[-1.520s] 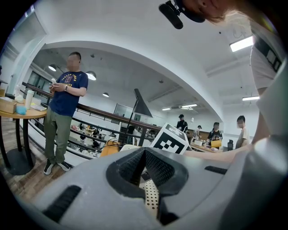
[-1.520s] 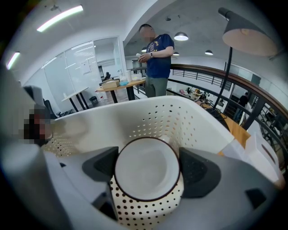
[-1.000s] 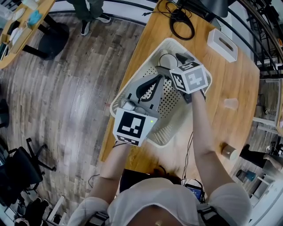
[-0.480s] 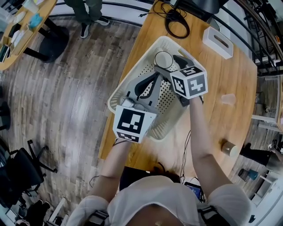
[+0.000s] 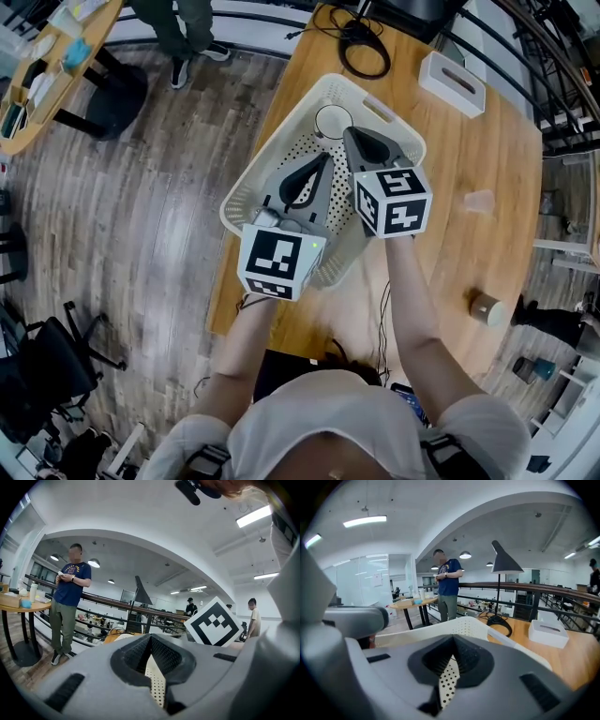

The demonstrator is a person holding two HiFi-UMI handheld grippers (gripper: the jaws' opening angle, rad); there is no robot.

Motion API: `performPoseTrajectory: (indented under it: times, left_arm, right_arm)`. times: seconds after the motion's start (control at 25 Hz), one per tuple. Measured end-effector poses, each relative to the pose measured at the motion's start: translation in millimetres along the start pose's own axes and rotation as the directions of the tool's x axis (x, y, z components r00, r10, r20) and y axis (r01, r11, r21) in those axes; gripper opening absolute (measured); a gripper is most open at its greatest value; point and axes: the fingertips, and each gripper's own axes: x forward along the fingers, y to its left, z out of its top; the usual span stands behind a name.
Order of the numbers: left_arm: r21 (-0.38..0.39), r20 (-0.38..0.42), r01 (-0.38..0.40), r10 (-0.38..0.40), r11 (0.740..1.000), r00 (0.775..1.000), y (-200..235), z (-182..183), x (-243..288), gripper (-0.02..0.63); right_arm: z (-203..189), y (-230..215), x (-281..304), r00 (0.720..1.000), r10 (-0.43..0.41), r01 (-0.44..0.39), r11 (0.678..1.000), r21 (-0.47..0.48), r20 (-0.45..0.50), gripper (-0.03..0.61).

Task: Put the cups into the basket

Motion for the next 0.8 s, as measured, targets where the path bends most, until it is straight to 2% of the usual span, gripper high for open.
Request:
performPoseTrajectory:
  times: [0.2, 0.36, 0.48, 0.6, 0.8]
  left_arm:
    - [-0.006, 0.0, -0.004, 0.004, 1.0, 1.0, -15, 0, -5, 0.006]
    - [-0.013, 0.026, -0.017, 0.017, 1.0, 1.0, -27, 5, -9, 0.006]
    - [-0.016, 0.034, -0.018, 0.019, 1.0, 0.999, -39, 7, -11, 0.006]
    - [-0.022, 0.029, -0.013, 0.014, 1.0, 0.999, -50, 7, -14, 0.006]
    - [-0.02, 0.018, -0.001, 0.002, 1.0, 1.0, -69, 4, -17, 0.006]
  right_arm:
    - [9, 10, -32, 0.998, -0.017, 0.02, 0.998, -0.058, 0.061, 0.011]
    - [17, 15, -63, 0.992, -0.003, 0.006, 1.0, -0.024, 0.125, 0.011]
    - [19, 16, -86, 0.987, -0.021, 0.025, 0.999, -0.026, 0.158, 0.011]
    - [20, 17, -104, 0.984, -0.024, 0.028, 0.999, -0.02, 0.178, 0.011]
    - [14, 14, -132, 0.982, -0.051, 0.063, 0.996, -0.063, 0.18, 0.011]
